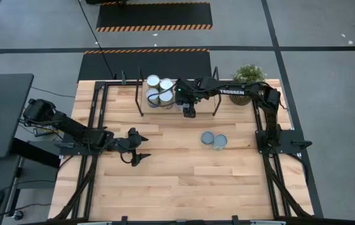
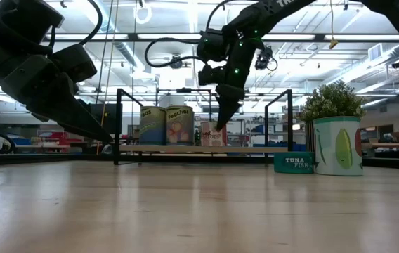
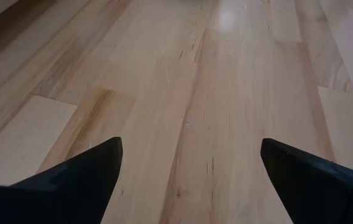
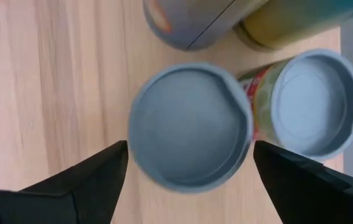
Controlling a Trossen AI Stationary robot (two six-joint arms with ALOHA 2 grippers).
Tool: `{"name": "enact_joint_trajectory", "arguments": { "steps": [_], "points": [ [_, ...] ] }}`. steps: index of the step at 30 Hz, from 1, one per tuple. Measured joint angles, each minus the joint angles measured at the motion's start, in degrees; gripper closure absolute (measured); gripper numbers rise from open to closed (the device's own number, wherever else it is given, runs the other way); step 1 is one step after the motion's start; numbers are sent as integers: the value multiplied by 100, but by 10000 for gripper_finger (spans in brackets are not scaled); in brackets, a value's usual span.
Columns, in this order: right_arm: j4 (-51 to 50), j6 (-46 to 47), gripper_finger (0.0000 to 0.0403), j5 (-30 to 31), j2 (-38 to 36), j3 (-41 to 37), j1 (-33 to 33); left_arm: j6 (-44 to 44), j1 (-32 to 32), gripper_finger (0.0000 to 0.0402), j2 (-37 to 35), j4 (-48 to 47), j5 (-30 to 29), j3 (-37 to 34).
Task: Pick and place cans onto a shelf
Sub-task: Put the canned diced tomatoes on the shelf
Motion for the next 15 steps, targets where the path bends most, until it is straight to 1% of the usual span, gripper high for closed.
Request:
{"name": "enact_joint_trajectory", "arguments": {
  "steps": [6, 15],
  "points": [
    [-222, 3, 47, 589, -2, 0, 102, -1, 0, 12, 0, 1, 0, 0],
    [-427, 420, 47, 1435, -5, 0, 119, -1, -1, 12, 1, 1, 0, 0]
  ]
}}
